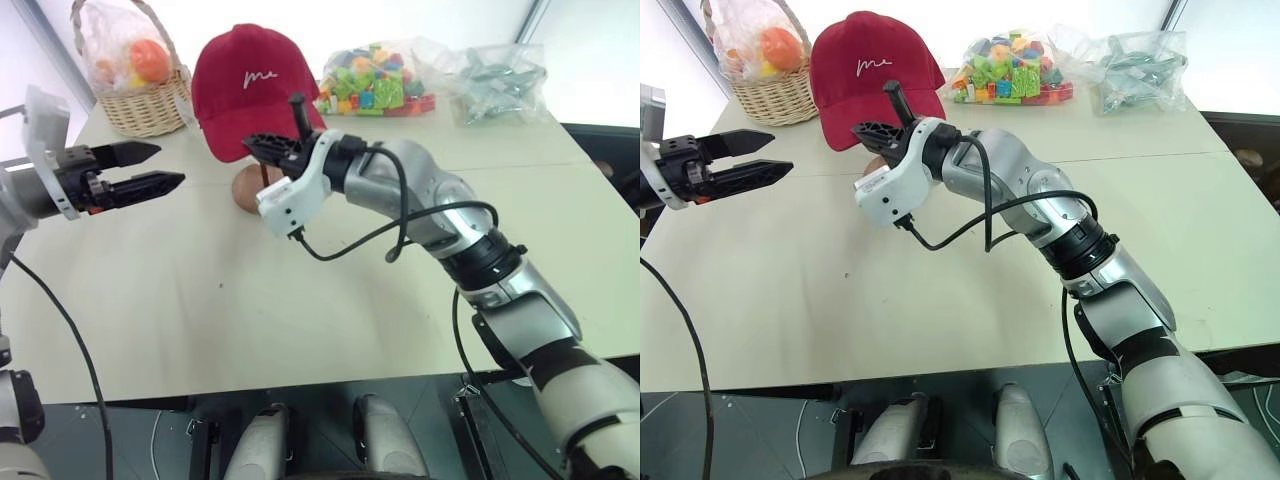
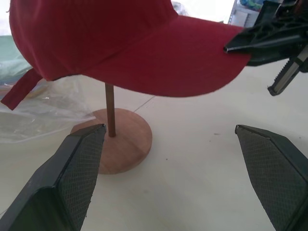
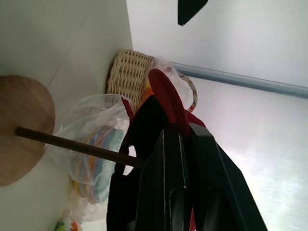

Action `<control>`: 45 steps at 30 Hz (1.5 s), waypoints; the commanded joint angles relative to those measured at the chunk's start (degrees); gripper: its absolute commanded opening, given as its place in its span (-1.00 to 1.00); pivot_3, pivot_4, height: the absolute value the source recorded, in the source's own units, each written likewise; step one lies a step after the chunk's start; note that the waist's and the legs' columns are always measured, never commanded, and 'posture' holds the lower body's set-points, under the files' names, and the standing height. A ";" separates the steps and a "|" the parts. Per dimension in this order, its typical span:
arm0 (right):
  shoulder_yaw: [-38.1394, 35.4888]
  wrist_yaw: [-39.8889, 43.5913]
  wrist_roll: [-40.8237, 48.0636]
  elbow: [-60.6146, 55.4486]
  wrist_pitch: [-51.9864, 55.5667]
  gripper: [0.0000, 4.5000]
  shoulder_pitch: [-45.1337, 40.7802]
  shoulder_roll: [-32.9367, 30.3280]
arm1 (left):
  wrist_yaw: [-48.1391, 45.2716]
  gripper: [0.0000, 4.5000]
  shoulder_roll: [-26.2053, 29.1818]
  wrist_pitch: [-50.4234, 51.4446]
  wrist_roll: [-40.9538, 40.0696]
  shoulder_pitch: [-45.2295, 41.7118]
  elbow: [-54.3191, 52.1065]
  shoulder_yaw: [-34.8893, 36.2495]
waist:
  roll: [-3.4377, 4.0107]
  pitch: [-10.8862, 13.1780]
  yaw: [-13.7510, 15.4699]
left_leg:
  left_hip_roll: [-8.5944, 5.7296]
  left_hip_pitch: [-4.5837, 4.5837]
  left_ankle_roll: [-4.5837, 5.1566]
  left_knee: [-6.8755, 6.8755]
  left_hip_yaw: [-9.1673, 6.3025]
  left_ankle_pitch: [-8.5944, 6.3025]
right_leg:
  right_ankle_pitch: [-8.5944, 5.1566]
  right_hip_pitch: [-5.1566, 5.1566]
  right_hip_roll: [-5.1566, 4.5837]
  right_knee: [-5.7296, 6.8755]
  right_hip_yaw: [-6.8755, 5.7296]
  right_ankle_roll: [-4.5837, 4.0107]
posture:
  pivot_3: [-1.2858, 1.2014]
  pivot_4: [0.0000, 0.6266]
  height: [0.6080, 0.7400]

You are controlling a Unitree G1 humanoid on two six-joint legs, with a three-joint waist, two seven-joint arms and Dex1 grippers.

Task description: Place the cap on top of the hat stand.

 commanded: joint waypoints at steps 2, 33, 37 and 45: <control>-0.55 0.36 0.35 -2.18 1.24 -1.00 -0.19 1.92 | 0.06 1.00 0.38 -0.19 -0.83 -0.03 -1.35 1.83 | 0.00 0.00 -0.01 | 0.00 0.00 0.00 0.00 0.00 0.00 | 0.00 0.00 0.00 0.00 0.00 0.00 | 0.03 -0.52 1.00; -16.42 21.48 30.54 -19.76 32.25 0.98 8.28 0.28 | 1.08 1.00 1.18 -0.18 0.38 -0.56 0.52 1.79 | -0.01 0.00 0.61 | -0.01 0.00 0.01 0.05 -0.04 0.00 | 0.00 0.07 -0.03 -0.02 -0.01 0.00 | 0.03 -0.52 1.00; -21.35 22.40 35.44 -19.65 40.27 0.98 6.13 -2.96 | 1.58 1.00 1.50 -0.32 0.50 -0.58 0.62 2.11 | 0.00 0.00 1.43 | -0.02 0.00 0.01 0.07 -0.02 0.00 | 0.00 0.04 -0.04 -0.04 0.00 0.00 | 0.03 -0.52 1.00; -37.58 26.73 50.82 -3.16 54.67 0.98 2.16 -15.52 | 9.91 1.00 -0.49 -4.49 4.52 4.21 1.93 5.12 | 0.00 0.00 2.11 | -0.05 0.00 0.03 0.04 -0.02 -0.01 | 0.01 0.10 -0.12 -0.13 -0.02 -0.02 | 0.03 -0.52 1.00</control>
